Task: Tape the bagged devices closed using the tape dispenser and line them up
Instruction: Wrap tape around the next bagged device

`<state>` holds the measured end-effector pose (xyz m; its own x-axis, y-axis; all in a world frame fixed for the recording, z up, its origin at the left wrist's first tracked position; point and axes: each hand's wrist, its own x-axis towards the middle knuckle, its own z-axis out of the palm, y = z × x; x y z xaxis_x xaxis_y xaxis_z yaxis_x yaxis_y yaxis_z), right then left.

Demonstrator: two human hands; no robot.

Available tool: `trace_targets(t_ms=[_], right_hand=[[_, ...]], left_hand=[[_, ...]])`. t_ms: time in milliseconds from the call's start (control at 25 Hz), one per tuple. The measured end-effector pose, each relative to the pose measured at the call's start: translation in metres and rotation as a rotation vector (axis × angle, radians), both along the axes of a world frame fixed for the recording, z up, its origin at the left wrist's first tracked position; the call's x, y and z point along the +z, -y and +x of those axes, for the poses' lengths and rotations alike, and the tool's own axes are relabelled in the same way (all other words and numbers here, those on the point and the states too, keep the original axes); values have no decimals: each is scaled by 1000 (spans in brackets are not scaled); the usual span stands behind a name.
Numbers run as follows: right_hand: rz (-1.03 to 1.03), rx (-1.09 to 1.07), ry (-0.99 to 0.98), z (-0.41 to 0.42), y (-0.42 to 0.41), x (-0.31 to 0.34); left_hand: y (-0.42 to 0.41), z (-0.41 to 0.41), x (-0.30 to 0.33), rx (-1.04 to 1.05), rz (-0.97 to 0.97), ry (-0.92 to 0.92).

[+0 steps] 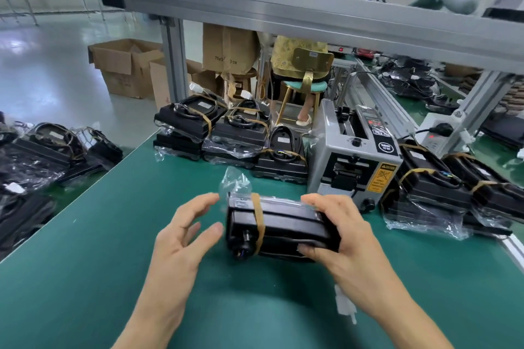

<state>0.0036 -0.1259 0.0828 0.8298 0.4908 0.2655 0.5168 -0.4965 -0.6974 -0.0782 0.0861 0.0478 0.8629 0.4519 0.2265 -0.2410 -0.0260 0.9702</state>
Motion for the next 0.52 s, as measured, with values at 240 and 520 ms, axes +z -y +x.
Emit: trace_targets(t_ms=[240,520], right_hand=[[-33,-5,-53,-2,0,-3],[-28,-10,-67,-2,2,-6]], left_hand=[[5,-8,12,-22,167,121],[16,7,16,-28,-99,38]])
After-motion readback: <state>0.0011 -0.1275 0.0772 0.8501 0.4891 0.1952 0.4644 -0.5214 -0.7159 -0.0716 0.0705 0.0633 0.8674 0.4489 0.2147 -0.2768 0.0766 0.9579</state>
